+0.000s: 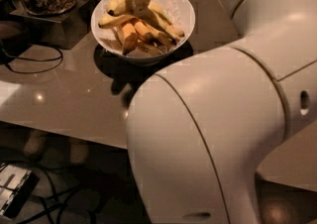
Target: Pick banana from white bowl
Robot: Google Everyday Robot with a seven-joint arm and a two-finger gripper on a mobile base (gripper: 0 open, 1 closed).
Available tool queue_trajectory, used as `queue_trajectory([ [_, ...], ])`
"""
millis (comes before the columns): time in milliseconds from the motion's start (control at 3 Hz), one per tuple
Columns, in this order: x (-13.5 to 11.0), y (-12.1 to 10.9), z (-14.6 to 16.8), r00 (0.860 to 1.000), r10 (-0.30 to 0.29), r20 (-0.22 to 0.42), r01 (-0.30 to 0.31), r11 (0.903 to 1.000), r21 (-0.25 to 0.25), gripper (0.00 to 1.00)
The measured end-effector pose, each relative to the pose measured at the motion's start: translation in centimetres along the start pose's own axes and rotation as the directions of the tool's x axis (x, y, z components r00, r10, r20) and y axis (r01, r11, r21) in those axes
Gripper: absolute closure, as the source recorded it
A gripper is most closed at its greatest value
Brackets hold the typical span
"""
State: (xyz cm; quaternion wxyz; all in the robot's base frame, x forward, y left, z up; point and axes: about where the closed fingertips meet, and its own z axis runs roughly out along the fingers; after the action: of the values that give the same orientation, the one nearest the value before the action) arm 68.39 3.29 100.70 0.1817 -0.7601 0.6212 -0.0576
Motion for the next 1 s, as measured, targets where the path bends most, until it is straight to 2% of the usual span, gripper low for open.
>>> queue_trajectory([
  [333,-1.5,0.7,-2.1,0.999,-0.041,-0.002,0.041,0.9988,0.027,1.00],
  [667,-2.9,1.6,-5.3,0.997,-0.082,-0.010,0.083,0.9929,0.085,1.00],
  [1000,-2.9,1.6,-5.3,0.997,-0.082,-0.010,0.083,0.9929,0.085,1.00],
])
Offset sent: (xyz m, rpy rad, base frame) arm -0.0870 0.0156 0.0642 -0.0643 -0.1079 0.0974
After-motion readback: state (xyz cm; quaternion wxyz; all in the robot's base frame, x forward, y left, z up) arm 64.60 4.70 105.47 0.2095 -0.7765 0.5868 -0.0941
